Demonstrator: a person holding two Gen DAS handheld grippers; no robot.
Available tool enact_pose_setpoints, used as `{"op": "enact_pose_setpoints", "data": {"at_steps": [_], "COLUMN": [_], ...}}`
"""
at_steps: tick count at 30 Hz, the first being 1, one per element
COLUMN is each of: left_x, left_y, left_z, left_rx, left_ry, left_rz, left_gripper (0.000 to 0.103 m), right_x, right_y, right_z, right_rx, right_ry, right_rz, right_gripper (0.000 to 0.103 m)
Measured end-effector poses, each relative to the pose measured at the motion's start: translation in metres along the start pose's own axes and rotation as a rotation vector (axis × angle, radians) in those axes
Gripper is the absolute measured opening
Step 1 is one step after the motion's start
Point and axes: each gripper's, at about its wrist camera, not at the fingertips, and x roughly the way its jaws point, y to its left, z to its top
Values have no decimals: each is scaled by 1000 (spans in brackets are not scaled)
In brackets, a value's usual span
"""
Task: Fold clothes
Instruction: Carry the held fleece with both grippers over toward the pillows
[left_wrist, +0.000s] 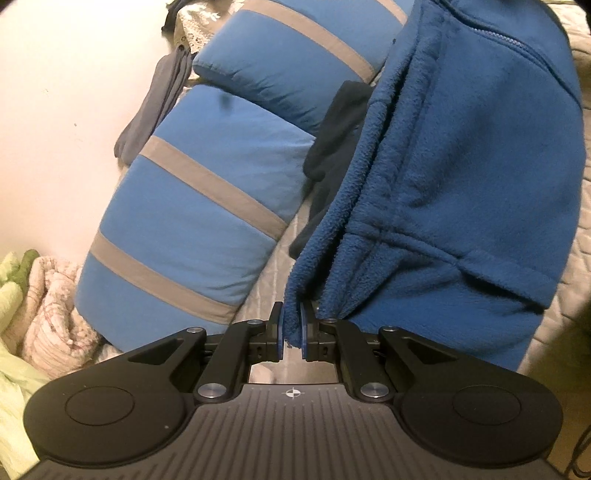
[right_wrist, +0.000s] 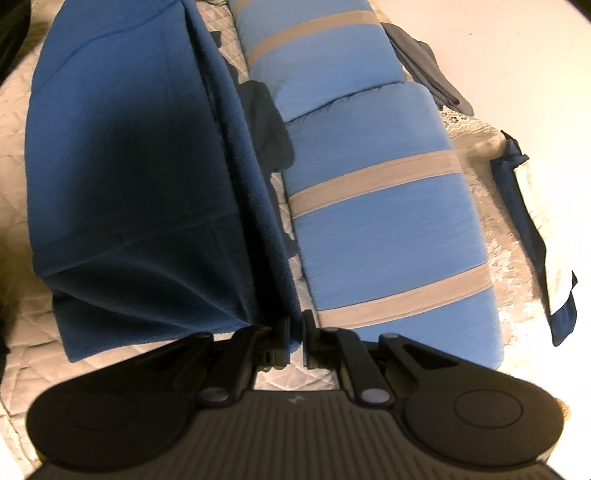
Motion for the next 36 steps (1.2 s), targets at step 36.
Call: {"op": "enact_pose_setpoints", "data": {"at_steps": [36], "left_x": [107], "left_y": [34], "left_z": [37], "left_rx": [10], "left_ry": [96], "left_rz": [36], "left_gripper": [9], "right_x": [112], "right_y": [-31], "right_z": [25], "right_rx": [9], "right_ry": [88], "right_rz": [-18], "right_gripper": [7]}}
